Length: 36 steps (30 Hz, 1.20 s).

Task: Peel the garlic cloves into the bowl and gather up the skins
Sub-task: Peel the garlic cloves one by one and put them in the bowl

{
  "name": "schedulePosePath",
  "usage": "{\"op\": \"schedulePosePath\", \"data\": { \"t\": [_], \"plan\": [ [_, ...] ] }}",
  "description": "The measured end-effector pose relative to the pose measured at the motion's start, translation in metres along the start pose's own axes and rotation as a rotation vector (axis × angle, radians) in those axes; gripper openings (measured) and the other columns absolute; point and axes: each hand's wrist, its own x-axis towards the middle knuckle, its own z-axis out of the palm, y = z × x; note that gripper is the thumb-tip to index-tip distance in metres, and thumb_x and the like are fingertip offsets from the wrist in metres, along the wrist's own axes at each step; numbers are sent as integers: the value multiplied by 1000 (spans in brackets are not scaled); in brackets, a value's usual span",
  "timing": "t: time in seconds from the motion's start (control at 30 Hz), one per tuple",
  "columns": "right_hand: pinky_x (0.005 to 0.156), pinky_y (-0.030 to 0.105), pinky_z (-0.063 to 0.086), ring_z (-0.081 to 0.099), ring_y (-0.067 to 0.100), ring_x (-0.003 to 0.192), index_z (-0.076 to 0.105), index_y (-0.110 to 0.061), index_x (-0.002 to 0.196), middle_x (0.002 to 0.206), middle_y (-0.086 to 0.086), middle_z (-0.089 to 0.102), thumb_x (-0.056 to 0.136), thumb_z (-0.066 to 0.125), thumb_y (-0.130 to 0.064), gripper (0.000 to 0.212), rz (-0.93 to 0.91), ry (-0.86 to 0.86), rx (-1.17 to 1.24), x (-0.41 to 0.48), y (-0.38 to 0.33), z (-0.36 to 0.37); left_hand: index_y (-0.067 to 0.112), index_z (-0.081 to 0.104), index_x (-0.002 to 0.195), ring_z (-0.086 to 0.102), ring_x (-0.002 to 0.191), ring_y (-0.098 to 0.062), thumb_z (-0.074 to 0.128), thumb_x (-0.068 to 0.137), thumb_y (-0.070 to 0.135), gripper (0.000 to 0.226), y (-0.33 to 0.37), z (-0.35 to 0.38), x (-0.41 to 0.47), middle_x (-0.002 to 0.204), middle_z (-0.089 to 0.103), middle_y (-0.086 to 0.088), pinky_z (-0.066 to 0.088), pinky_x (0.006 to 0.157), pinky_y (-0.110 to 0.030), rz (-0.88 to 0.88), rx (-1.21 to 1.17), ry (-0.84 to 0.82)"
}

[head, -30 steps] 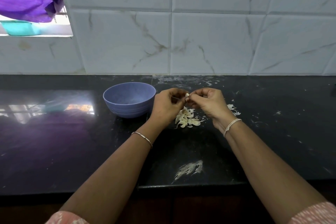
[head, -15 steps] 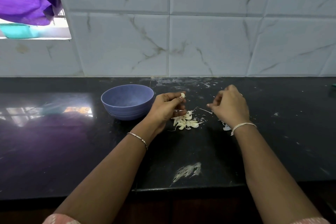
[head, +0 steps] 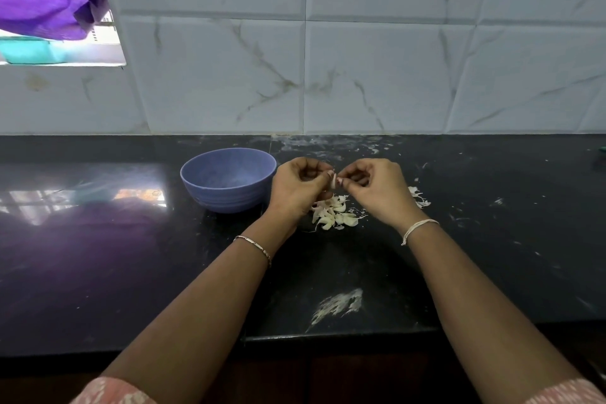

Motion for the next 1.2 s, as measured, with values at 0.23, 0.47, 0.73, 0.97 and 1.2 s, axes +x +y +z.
{"op": "schedulePosePath", "data": {
  "t": [0.23,0.47,0.73,0.97,1.2],
  "plan": [
    [75,26,58,71,11,74,74,-20,81,77,1,74,82,77,-13,7,104,-41,92,0,1,3,7,66,88,67,72,-18,70,85,-4,11,-2,-4,0,82,67,-13,59,69,-24,20,47,-45],
    [69,20,51,62,-4,63,73,-29,76,69,-12,70,79,76,-16,13,41,-245,-147,-3,7,-7,21,70,92,65,82,-7,69,84,0,22,-3,-15,3,86,67,8,53,76,-22,84,702,-159],
    [65,18,49,63,-2,67,77,-26,83,71,-12,70,75,77,-24,8,6,-338,-247,-8,1,-4,20,74,97,65,88,-10,76,82,13,16,-1,-19,1,98,71,3,56,82,-30,170,915,-195],
    [71,20,48,63,4,76,75,-24,93,80,-13,68,84,75,-23,9,-6,-277,-177,-8,2,-17,20,71,97,60,84,-5,75,84,23,14,2,-18,-1,92,66,9,50,76,-21,246,861,-235],
    [65,21,45,60,3,73,73,-28,83,71,-14,63,78,80,-33,10,-74,-414,-401,-33,-3,-29,24,71,91,53,74,3,70,85,17,9,2,-15,-5,83,60,16,37,63,-5,315,857,-260]
  ]
}}
